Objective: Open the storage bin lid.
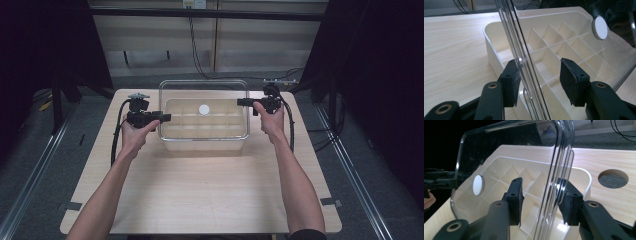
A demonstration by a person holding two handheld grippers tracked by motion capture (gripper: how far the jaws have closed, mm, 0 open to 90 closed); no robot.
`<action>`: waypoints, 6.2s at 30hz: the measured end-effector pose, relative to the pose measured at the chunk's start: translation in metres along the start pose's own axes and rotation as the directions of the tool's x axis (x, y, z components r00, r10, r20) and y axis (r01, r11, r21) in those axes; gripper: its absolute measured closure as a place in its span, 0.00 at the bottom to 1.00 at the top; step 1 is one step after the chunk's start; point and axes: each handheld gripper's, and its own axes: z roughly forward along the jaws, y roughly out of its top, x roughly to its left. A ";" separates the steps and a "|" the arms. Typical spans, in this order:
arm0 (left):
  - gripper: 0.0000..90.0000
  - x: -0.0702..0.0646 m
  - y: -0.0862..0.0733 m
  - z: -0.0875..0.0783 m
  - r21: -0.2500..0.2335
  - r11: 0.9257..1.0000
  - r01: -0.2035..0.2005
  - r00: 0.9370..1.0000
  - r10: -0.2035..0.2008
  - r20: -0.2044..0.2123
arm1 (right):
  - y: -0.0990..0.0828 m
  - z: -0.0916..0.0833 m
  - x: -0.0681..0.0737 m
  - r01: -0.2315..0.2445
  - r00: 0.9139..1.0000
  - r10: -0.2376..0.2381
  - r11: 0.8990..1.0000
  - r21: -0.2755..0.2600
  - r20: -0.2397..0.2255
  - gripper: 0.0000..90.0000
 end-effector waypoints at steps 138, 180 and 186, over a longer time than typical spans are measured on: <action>0.78 -0.062 -0.074 -0.096 -0.009 0.989 -0.147 0.980 0.146 0.133 | -0.092 -0.106 0.085 0.009 0.996 -0.015 0.998 -0.066 -0.090 0.76; 0.77 -0.078 -0.137 -0.108 0.095 0.989 -0.111 0.982 0.094 0.162 | -0.155 -0.111 0.100 -0.047 0.996 0.052 0.997 0.064 -0.076 0.75; 0.77 -0.075 -0.143 -0.104 0.136 0.985 -0.102 0.984 0.079 0.161 | -0.166 -0.105 0.097 -0.069 0.994 0.076 0.993 0.091 -0.077 0.75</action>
